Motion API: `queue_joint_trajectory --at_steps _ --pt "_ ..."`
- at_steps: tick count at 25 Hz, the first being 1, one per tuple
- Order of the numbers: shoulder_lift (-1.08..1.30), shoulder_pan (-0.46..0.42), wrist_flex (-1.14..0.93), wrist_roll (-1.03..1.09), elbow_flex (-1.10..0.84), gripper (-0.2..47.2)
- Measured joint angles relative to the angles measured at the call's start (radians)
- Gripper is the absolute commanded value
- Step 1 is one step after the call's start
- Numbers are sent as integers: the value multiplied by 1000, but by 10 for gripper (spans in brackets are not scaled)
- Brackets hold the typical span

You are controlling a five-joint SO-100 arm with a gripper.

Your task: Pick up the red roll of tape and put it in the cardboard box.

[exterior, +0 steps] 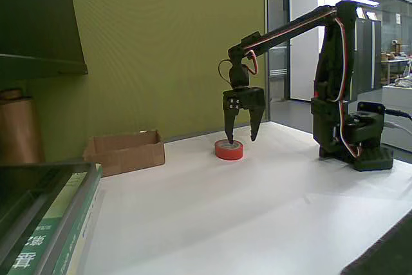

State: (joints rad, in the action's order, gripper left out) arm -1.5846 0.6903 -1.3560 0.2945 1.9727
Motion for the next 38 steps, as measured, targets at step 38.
queue_joint_trajectory --at_steps 38 --pt "75 -147 41 -83 0 179"
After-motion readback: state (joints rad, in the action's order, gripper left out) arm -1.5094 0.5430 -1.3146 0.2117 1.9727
